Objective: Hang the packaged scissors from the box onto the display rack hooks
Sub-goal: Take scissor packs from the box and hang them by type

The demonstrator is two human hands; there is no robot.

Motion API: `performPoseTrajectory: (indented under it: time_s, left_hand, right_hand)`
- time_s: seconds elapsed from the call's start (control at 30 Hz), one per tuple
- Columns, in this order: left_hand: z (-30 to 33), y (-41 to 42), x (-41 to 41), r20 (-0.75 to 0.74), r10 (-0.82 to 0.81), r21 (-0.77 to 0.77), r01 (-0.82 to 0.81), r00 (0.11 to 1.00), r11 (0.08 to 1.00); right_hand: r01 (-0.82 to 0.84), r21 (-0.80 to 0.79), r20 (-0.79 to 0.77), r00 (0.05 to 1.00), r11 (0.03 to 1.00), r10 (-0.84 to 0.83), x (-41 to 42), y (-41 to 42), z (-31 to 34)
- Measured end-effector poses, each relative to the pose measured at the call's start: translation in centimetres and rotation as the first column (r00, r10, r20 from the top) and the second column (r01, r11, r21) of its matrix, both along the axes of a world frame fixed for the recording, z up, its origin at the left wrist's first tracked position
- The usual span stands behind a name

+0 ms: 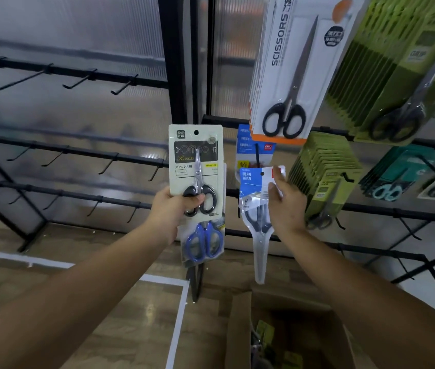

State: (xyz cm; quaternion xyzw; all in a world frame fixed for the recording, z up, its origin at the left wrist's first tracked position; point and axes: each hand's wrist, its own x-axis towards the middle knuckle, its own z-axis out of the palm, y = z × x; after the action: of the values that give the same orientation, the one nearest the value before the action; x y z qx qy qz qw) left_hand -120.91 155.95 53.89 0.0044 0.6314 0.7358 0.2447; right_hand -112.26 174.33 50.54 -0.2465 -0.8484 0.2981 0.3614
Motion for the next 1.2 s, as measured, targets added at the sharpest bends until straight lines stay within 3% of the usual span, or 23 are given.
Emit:
performPoseTrajectory:
  time_s: [0.2, 0.37, 0.47, 0.57, 0.63, 0.67, 0.77, 0.87, 0.93, 1.0, 1.2]
  left_hand:
    - [-0.2, 0.2, 0.0, 0.004, -0.011, 0.012, 0.011, 1.000, 1.000]
    - [-0.2, 0.0, 0.0, -0.005, -0.052, 0.034, 0.052, 0.999, 0.998]
    - [-0.2, -0.2, -0.1, -0.019, -0.098, 0.060, 0.099, 0.995, 0.993]
    - [-0.3, -0.2, -0.3, 0.004, -0.086, 0.069, 0.085, 0.996, 0.994]
    - [-0.5, -0.1, -0.4, 0.001, -0.088, 0.081, 0.088, 0.996, 0.993]
    - [-0.6, -0.1, -0.4, -0.004, -0.093, 0.087, 0.093, 0.996, 0.992]
    - [-0.9, 0.0, -0.2, 0.011, -0.093, 0.151, 0.091, 0.996, 0.984]
    - [-1.0, 0.2, -0.3, 0.061, -0.080, 0.221, 0.064, 0.995, 0.973]
    - [-1.1, 0.3, -0.2, 0.084, -0.098, 0.257, 0.074, 0.992, 0.964]
    - [-1.0, 0.5, 0.0, 0.092, -0.133, 0.288, 0.102, 0.987, 0.952]
    - [-1.0, 0.7, 0.8, 0.064, -0.265, 0.302, 0.235, 0.962, 0.924]
  right_hand:
    - [-0.052, -0.049, -0.090, 0.995, 0.997, 0.047, -0.4, -0.3, 0.6]
    - [-0.012, -0.151, -0.063, 0.998, 0.989, 0.003, -1.5, -0.3, 0.8]
    - [-0.014, -0.172, 0.161, 0.986, 0.985, 0.043, -3.1, 0.6, 1.7]
    - [-0.056, -0.365, 0.415, 0.884, 0.929, 0.216, -5.2, 1.7, 3.8]
    - [0.028, -0.373, 0.537, 0.821, 0.928, 0.191, -5.6, 1.8, 5.0]
    - [0.081, -0.348, 0.526, 0.841, 0.934, 0.123, -5.3, 1.6, 5.2]
    - [0.076, -0.432, 0.185, 0.983, 0.899, 0.006, -3.0, -0.2, 4.6]
    - [-0.170, -0.706, -0.003, 0.971, 0.687, 0.238, -0.8, -2.4, 3.8]
    - [-0.234, -0.775, -0.045, 0.947, 0.586, 0.319, 0.0, -2.7, 3.7]
    - [-0.251, -0.769, -0.032, 0.934, 0.588, 0.356, 0.5, -2.6, 3.6]
    - [-0.222, -0.624, 0.006, 0.957, 0.749, 0.289, 2.7, -2.0, 2.7]
